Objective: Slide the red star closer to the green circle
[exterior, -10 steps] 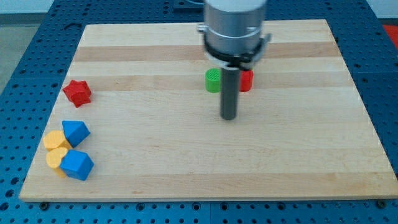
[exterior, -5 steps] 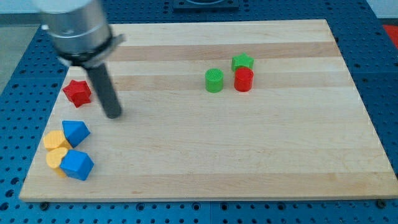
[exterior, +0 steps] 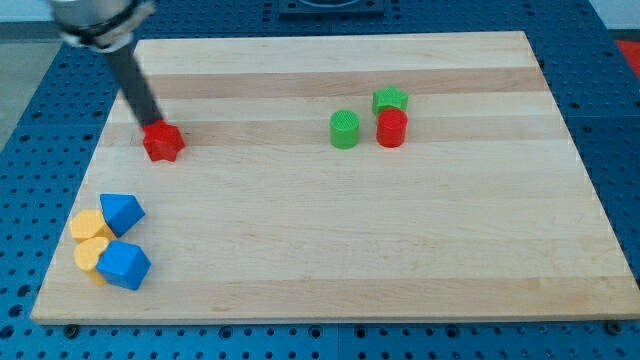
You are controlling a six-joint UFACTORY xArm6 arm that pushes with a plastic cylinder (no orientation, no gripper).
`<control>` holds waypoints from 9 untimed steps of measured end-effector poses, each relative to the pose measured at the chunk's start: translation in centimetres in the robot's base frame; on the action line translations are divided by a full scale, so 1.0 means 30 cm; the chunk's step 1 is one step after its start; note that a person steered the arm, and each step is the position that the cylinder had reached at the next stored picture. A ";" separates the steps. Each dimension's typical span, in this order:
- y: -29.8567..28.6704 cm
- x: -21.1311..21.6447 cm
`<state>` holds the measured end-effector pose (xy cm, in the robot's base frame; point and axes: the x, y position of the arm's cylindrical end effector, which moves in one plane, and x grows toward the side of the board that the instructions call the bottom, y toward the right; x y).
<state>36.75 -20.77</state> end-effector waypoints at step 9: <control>0.368 -0.052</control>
<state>35.18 -9.72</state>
